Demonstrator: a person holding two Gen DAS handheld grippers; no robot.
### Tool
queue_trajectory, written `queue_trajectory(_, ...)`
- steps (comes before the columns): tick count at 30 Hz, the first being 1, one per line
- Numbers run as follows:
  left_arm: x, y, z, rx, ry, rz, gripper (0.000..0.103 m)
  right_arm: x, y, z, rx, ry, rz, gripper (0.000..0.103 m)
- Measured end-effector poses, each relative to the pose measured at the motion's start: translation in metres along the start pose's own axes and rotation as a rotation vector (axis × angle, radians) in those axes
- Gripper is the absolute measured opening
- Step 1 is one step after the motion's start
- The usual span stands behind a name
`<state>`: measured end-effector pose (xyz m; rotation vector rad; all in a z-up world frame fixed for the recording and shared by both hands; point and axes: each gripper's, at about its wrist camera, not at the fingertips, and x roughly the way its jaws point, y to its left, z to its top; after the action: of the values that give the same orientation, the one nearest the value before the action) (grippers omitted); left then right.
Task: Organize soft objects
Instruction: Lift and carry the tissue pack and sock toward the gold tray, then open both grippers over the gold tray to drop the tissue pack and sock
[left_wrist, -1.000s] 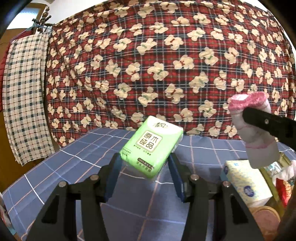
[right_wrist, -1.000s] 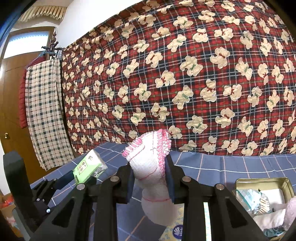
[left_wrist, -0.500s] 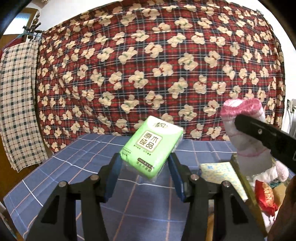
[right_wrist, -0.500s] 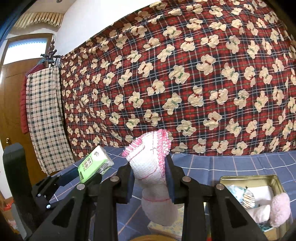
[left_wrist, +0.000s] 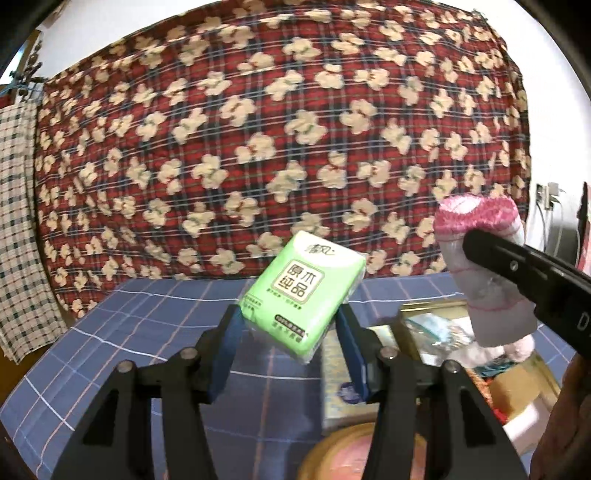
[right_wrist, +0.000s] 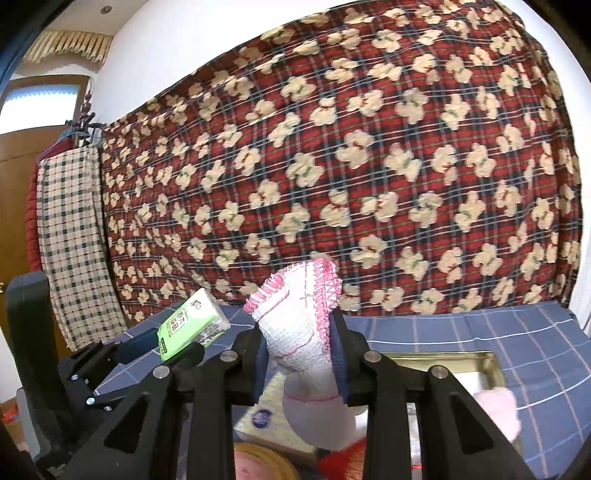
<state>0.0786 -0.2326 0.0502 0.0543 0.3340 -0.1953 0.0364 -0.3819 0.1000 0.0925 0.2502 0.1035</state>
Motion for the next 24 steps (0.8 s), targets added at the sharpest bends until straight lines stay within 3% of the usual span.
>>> queue_trajectory(14,-0.003,-0.068,0.009,0.061,0.056,-0.156,0.051,-0.044,-0.071,0.002,0.026,0.013,-0.133,0.033)
queue_trajectory(19,0.002,-0.088,0.004,0.083,0.1,-0.201,0.051,-0.048,-0.097,-0.007,0.045,0.073,-0.204,0.033)
queue_trajectory(24,0.003,-0.113,-0.008,0.13,0.133,-0.232,0.052,-0.042,-0.112,-0.026,0.057,0.151,-0.221,0.033)
